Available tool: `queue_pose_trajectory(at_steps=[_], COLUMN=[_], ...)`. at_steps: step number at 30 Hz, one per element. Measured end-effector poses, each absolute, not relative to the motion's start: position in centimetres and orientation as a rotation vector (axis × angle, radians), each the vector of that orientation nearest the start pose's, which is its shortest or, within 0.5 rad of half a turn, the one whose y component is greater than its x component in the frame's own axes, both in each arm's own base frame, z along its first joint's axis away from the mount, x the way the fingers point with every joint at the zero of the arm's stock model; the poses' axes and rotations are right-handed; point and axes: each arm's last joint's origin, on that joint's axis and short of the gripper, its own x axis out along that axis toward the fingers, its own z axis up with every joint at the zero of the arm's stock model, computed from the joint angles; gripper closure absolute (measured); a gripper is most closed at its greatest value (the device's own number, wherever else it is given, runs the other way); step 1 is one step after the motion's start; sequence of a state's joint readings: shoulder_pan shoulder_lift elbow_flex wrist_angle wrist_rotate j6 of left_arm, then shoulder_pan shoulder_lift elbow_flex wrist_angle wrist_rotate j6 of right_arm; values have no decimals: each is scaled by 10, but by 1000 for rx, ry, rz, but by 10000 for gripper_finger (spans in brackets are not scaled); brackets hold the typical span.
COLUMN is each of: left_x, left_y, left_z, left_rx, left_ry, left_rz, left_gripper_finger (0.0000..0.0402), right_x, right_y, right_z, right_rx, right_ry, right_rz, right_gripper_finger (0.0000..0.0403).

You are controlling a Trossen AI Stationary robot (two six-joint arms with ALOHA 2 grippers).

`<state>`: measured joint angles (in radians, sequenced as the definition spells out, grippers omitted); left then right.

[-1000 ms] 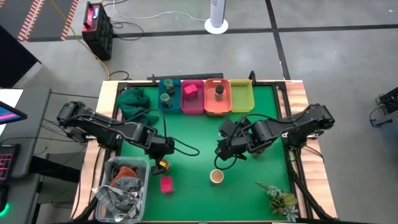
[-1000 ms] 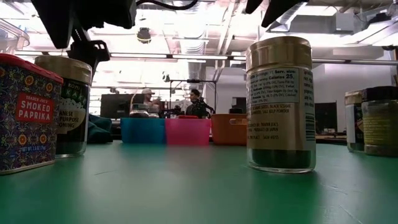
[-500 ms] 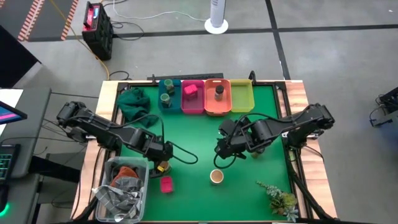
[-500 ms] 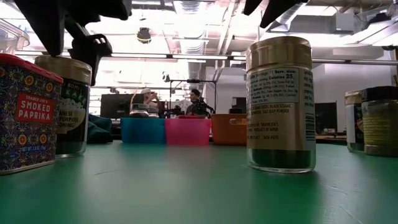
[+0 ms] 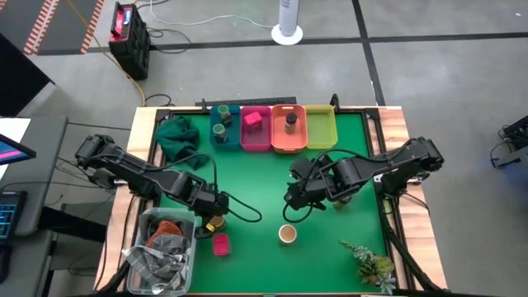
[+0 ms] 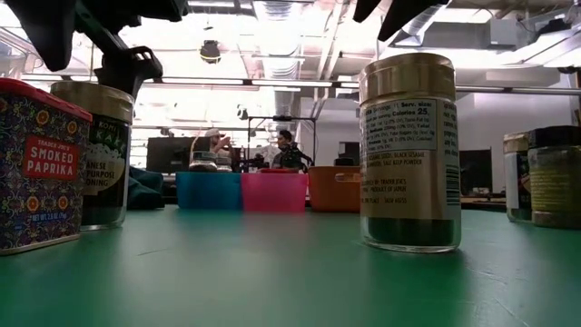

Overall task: Sort spices by type
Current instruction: Put the left gold spice bottle into the yellow bin

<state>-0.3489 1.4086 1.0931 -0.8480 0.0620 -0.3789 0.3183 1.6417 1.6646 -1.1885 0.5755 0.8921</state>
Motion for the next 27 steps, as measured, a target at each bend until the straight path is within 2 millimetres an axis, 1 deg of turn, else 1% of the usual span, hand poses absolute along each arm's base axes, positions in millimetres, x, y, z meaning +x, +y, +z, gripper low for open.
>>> queue_pose_trajectory(at_steps=[4, 11, 15, 19, 25, 27], left_x=[251, 261, 263, 263, 263, 264], left_y=[-93, -97, -98, -98, -94, -87], left_z=[255, 236, 231, 231, 231, 232], left_rx=[-116, -59, -54, -46, -42, -60], left_ry=[1199, 1266, 1288, 1284, 1289, 1294], left_rz=[-136, -152, -147, -136, -111, -94], left_gripper_finger=[14, 15, 26, 56, 134, 135], right_x=[307, 307, 307, 307, 307, 307], right_y=[85, 85, 85, 84, 85, 85], right_z=[348, 348, 348, 348, 348, 348], right_rx=[300, 300, 297, 294, 290, 289], right_ry=[846, 845, 848, 851, 851, 852], right_rz=[-655, -656, -657, -657, -654, -653], right_gripper_finger=[93, 93, 93, 93, 93, 93])
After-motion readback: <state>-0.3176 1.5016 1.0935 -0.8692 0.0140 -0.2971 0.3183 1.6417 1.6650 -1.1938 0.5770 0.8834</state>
